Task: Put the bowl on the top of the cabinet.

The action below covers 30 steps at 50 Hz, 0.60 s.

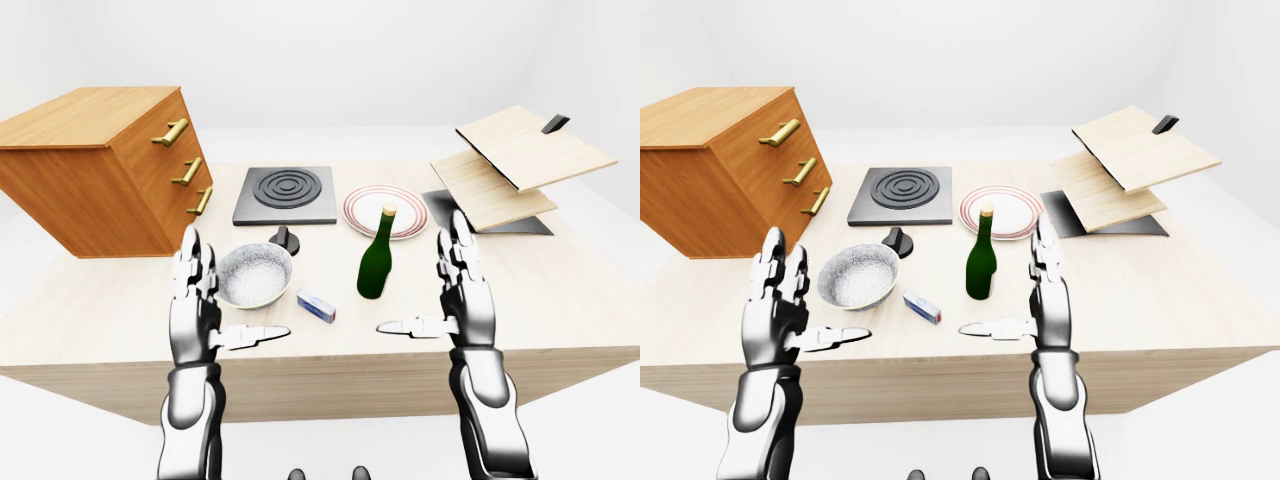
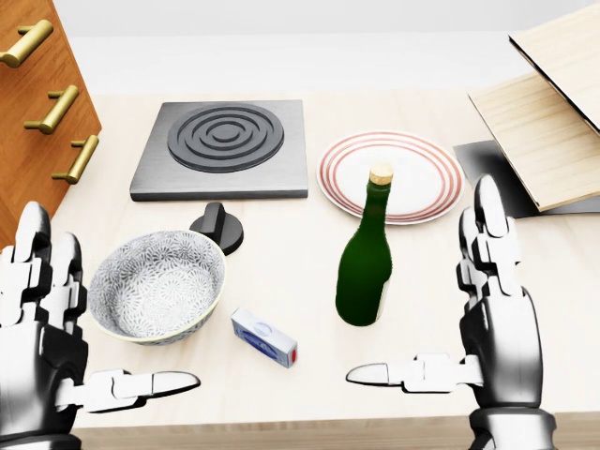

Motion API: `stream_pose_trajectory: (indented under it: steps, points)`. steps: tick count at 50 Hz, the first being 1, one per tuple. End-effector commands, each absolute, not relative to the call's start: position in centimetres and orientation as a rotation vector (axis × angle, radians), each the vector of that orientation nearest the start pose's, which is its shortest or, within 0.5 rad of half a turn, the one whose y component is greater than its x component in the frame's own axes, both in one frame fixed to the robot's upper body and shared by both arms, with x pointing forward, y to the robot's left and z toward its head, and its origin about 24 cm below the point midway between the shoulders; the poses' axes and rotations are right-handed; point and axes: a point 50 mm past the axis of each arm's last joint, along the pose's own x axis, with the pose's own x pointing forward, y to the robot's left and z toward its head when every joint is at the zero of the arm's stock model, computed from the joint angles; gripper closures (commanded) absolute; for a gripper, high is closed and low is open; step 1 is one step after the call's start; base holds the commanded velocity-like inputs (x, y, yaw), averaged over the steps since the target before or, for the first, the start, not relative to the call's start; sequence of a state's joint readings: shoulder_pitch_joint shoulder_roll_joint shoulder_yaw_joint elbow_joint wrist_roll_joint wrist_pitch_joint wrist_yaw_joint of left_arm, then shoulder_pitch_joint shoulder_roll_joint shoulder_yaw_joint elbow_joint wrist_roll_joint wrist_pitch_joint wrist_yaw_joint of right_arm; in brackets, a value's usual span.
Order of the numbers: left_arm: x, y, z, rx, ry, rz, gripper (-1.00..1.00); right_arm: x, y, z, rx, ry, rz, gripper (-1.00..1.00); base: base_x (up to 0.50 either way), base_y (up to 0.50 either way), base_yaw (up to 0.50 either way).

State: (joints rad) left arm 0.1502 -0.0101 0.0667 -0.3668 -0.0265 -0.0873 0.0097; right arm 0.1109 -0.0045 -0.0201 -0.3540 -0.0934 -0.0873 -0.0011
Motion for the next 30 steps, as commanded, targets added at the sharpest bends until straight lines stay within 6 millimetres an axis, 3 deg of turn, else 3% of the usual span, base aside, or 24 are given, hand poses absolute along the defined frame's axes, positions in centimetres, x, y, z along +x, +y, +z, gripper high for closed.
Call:
stream_pose_trajectory:
  steps: [1,9,11,17,30]
  points:
    - [20.6,17.9,11.6,0.005,-0.375,0.168,-1.0,21.3,-16.1,13.1,-0.167,-0.438,-0.09,-1.0,0.0,0.0,0.0]
    - [20.7,17.8,11.4,0.011,-0.367,0.161,-1.0,21.3,-16.0,13.1,-0.167,-0.44,-0.078,-1.0,0.0,0.37,0.0]
    - [20.7,17.8,11.4,0.012,-0.365,0.158,-1.0,21.5,-16.0,12.2,-0.167,-0.398,-0.081,-1.0,0.0,0.5,0.0]
    - [20.7,17.7,11.3,0.012,-0.362,0.152,-1.0,21.2,-15.9,13.0,-0.166,-0.435,-0.075,-1.0,0.0,0.5,0.0]
    - [20.7,17.5,11.1,0.009,-0.353,0.134,-1.0,21.4,-15.9,12.4,-0.163,-0.408,-0.067,-1.0,0.0,0.5,0.0]
